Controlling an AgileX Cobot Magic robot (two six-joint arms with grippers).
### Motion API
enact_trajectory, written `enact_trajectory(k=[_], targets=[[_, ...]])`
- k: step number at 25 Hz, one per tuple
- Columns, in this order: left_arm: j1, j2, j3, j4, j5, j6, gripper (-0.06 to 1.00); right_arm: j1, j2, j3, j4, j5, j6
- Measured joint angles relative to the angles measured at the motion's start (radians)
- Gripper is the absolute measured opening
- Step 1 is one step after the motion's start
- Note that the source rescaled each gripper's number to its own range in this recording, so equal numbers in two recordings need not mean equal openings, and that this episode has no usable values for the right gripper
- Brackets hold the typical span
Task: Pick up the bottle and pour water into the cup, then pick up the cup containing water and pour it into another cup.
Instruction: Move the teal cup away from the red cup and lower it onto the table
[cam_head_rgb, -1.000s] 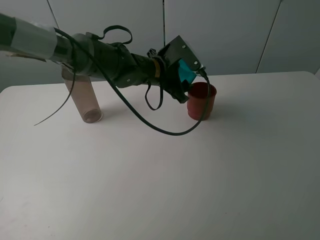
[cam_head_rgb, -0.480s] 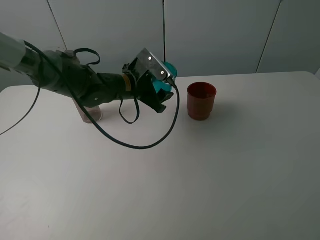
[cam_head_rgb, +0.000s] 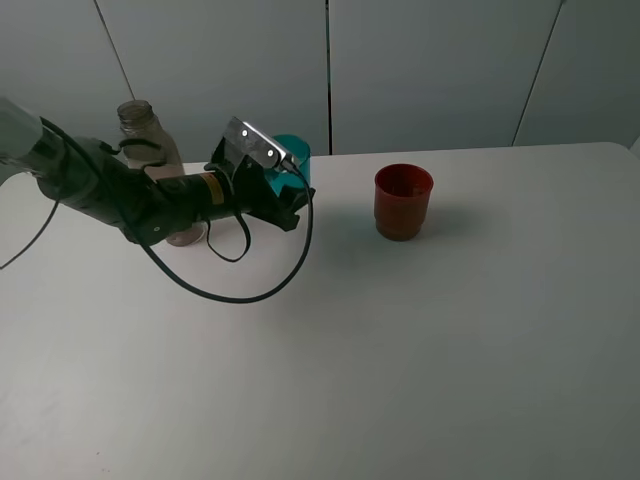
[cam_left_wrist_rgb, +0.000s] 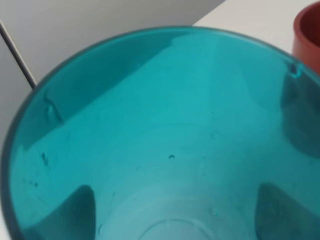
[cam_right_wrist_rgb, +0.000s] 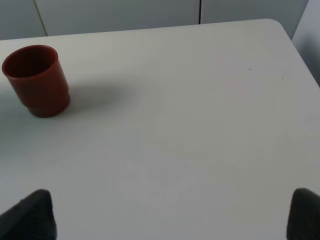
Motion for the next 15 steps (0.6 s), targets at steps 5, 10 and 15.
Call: enact_trajectory(k=[5,10,15], targets=[[0.0,0.074,0.001,0.0,-0.08,-0.004,0.15,0.0,0.0,0.0,0.0,0.0,0.002],[0.009,0.12,0.001,0.002,-0.133,-0.016,0.15,0.0,0.0,0.0,0.0,0.0,0.002],[0.018,0.127,0.001,0.002,-0.171,-0.028,0.15,0.0,0.0,0.0,0.0,0.0,0.002]])
